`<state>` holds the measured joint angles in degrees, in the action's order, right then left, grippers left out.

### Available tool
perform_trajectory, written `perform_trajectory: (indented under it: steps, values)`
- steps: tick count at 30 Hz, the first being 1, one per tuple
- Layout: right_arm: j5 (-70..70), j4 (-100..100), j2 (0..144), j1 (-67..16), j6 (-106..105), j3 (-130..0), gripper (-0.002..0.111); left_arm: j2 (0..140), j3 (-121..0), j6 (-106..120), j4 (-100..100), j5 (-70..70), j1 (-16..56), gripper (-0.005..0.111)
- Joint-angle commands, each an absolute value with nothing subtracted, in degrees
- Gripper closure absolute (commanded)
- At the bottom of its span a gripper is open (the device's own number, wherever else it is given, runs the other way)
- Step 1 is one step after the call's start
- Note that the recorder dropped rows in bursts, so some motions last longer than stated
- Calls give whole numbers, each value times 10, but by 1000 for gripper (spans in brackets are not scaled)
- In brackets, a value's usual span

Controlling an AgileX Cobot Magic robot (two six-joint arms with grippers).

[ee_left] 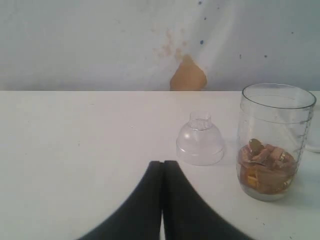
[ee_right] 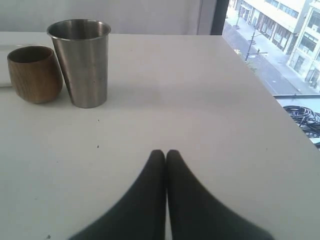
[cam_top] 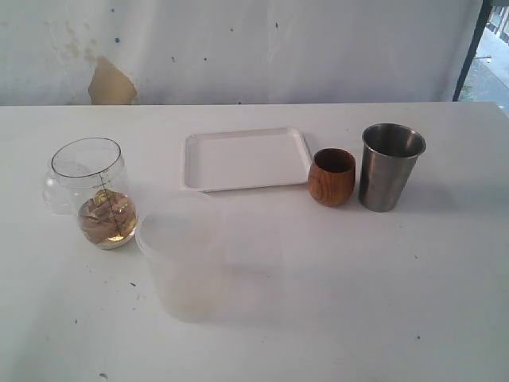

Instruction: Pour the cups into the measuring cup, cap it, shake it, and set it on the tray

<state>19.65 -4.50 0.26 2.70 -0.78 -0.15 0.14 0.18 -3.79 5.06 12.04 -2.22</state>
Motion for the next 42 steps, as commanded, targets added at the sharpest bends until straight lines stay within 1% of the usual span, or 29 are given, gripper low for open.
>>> perform_trajectory:
  steps: [1, 3, 5, 7, 8, 10, 13, 16, 21, 22, 23, 24, 25, 26, 27, 28, 29, 30, 31, 32, 33, 34, 36, 39, 41, 42]
  values:
    - [195, -44, 0, 25, -8, 0, 108, 0, 0, -39, 50, 109, -22, 107]
    - [195, -44, 0, 25, -8, 0, 108, 0, 0, -42, 41, 78, -22, 107]
    - [195, -44, 0, 25, -8, 0, 108, 0, 0, -57, 4, -10, -22, 107]
    - [195, -44, 0, 25, -8, 0, 108, 0, 0, -131, -27, -91, -22, 107]
    - [195, -44, 0, 25, -8, 0, 108, 0, 0, -173, -29, -104, -22, 107]
    - [195, -44, 0, 25, -8, 0, 108, 0, 0, -183, -29, -123, -22, 107]
    - [195, -44, 0, 25, -8, 0, 108, 4, -21, -185, -29, -90, -22, 107]
    - [195, -44, 0, 25, -8, 0, 108, 43, -72, -182, -29, -31, -22, 107]
    - [195, -44, 0, 25, -8, 0, 108, 158, -187, -151, -25, 46, -22, 107]
    - [195, -44, 0, 25, -8, 0, 108, 215, -239, -121, -23, 78, -22, 107]
    - [195, -44, 0, 25, -8, 0, 108, 243, -261, -112, -21, 89, -22, 107]
    - [195, -44, 0, 25, -8, 0, 108, 297, -314, -103, 0, 115, -22, 107]
    - [195, -44, 0, 25, -8, 0, 108, 319, -334, -103, 17, 126, -22, 107]
    - [195, -44, 0, 25, -8, 0, 108, 367, -378, -102, 87, 139, -22, 107]
    - [195, -44, 0, 25, -8, 0, 108, 385, -395, -102, 141, 144, -22, 107]
    - [195, -44, 0, 25, -8, 0, 108, 423, -419, -105, 256, 156, -22, 107]
    - [195, -44, 0, 25, -8, 0, 108, 442, -427, -109, 295, 167, -22, 107]
    - [195, -44, 0, 25, -8, 0, 108, 478, -442, -167, 390, 201, -22, 107]
    - [195, -44, 0, 25, -8, 0, 108, 518, -456, -293, 493, 244, -22, 107]
    - [195, -44, 0, 25, -8, 0, 108, 542, -464, -359, 549, 279, -22, 107]
    - [195, -44, 0, 25, -8, 0, 108, 588, -483, -441, 605, 348, -22, 107]
    - [195, -44, 0, 25, -8, 0, 108, 616, -495, -454, 609, 383, -22, 107]
    - [195, -44, 0, 25, -8, 0, 108, 707, -545, -427, 555, 413, -22, 107]
    - [195, -44, 0, 25, -8, 0, 108, 826, -630, -271, 314, 389, -22, 107]
    - [195, -44, 0, 25, -8, 0, 108, 870, -664, -221, 236, 380, -22, 106]
    - [195, -44, 0, 25, -8, 0, 108, 888, -676, -197, 207, 374, -22, 103]
